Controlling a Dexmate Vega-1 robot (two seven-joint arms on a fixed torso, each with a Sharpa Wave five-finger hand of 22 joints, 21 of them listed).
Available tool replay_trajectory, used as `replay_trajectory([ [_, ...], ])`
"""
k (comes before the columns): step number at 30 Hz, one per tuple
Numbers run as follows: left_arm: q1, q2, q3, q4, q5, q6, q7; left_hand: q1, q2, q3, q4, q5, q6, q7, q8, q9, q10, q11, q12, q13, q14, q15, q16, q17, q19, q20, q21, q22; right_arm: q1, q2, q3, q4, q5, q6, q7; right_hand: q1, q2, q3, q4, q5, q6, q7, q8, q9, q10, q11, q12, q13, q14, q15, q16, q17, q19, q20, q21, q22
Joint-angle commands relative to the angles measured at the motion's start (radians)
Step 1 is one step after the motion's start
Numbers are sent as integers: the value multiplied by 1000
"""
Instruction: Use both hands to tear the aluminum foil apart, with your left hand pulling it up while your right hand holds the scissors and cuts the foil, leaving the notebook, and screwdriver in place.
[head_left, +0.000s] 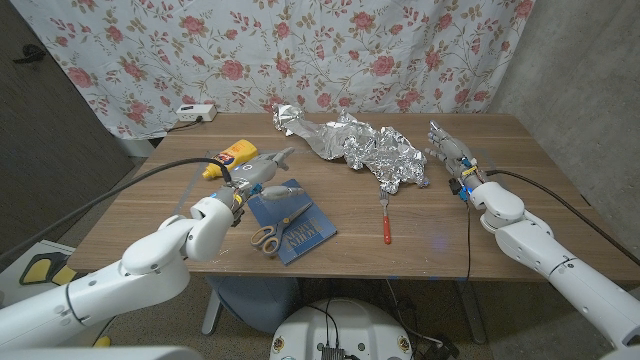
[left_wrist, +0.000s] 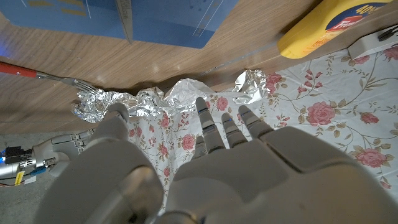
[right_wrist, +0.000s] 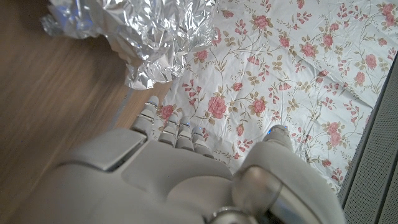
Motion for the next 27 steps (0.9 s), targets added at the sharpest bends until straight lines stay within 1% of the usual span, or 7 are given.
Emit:
replay_trajectory([
  [1, 29, 32, -12, -33, 48, 34, -40, 23, 6, 9, -2, 5, -1, -6, -2, 1, 4, -12, -2, 6, -4, -7, 1, 2, 2, -3, -4, 2, -7, -14, 4, -13, 11, -16, 4, 10, 9, 8, -3, -1, -8, -5, 0, 2, -9, -4, 3, 3, -11, -1, 2, 2, -1, 0, 6, 2],
  [18, 21, 23, 15, -40, 133, 45, -99, 62, 28, 25, -6, 8, 5, -13, -2, 1, 22, -23, -1, 10, 8, -19, 6, 1, 4, -2, -1, 2, -16, -10, 12, -9, 19, -9, -2, 23, 7, 13, -12, -3, -12, -4, 0, 2, -13, -3, 2, 2, -17, 0, 0, 0, -6, -1, 4, 2],
  [20, 5, 21, 43, -38, 188, 53, -118, 65, 30, 26, -7, 8, 5, -13, -2, 1, 24, -23, -1, 10, 8, -19, 6, 1, 3, -1, -2, 2, -16, -13, 13, -6, 15, -2, 0, 23, 7, 13, -13, -3, -12, -4, 0, 2, -14, -3, 1, 2, -17, 0, 0, 0, -6, 0, 4, 2],
  [21, 5, 18, 44, -37, 195, 56, -122, 68, 31, 27, -7, 8, 5, -13, -2, 1, 24, -25, -1, 10, 9, -19, 6, 1, 3, 0, -2, 2, -16, -13, 13, -5, 14, -2, 0, 24, 7, 14, -13, -3, -12, -4, 0, 2, -14, -2, 1, 2, -17, 0, 0, 0, -7, 0, 4, 2],
  [22, -17, 10, 80, -33, 263, 65, -149, 70, 32, 28, -7, 9, 6, -13, -2, 1, 29, -23, 0, 10, 10, -20, 7, 1, 3, 0, -2, 2, -17, -12, 15, -8, 20, -13, -6, 24, 7, 14, -13, -3, -13, -4, 0, 2, -14, -2, 2, 2, -17, 0, 0, 0, -6, 0, 4, 2],
  [23, -16, 3, 77, -29, 259, 58, -148, 73, 31, 27, -7, 8, 8, -14, -1, 1, 36, -33, 2, 11, 12, -20, 8, 1, 3, 0, -2, 2, -15, -12, 15, -3, 18, -6, -2, 24, 7, 14, -13, -3, -12, -5, 0, 2, -14, -3, 2, 2, -17, 0, 0, 0, -7, -1, 4, 2],
  [27, -22, -13, 76, -17, 274, 44, -164, 74, 28, 26, -6, 7, 9, -14, -2, 1, 39, -32, 2, 12, 18, -22, 10, 1, 5, 2, -1, 2, -14, -11, 15, -1, 17, -5, -3, 25, 6, 14, -14, -4, -13, -4, 0, 2, -14, -1, 2, 2, -17, 0, 0, 0, -8, 0, 4, 2],
])
